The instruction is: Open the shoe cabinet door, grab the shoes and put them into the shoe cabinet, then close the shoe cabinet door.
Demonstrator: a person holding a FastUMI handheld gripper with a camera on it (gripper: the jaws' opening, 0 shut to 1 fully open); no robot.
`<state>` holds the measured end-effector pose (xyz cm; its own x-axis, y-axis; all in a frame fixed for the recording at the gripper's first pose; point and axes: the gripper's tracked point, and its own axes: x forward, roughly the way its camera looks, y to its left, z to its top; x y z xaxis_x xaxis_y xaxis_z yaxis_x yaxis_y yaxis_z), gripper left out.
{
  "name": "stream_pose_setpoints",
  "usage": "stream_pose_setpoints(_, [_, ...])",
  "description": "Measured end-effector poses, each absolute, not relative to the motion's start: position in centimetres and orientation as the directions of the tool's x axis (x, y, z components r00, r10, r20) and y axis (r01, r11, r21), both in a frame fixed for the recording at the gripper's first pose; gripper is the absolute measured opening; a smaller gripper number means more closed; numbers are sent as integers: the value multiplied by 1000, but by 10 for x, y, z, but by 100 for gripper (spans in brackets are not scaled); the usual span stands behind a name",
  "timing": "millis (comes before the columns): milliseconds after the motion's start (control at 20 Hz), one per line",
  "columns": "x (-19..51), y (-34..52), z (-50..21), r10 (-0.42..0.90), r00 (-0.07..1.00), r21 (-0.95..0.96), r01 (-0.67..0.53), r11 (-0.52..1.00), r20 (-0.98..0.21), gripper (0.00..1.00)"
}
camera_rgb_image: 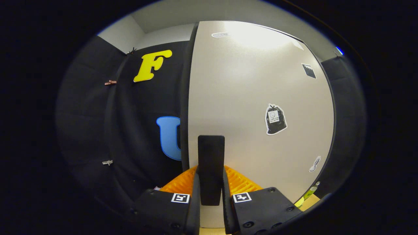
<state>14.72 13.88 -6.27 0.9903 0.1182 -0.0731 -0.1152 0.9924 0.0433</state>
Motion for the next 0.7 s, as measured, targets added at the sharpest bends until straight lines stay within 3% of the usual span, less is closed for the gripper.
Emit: stream_pose_setpoints(700, [35, 94, -52, 227, 968, 65, -221, 973, -108, 33])
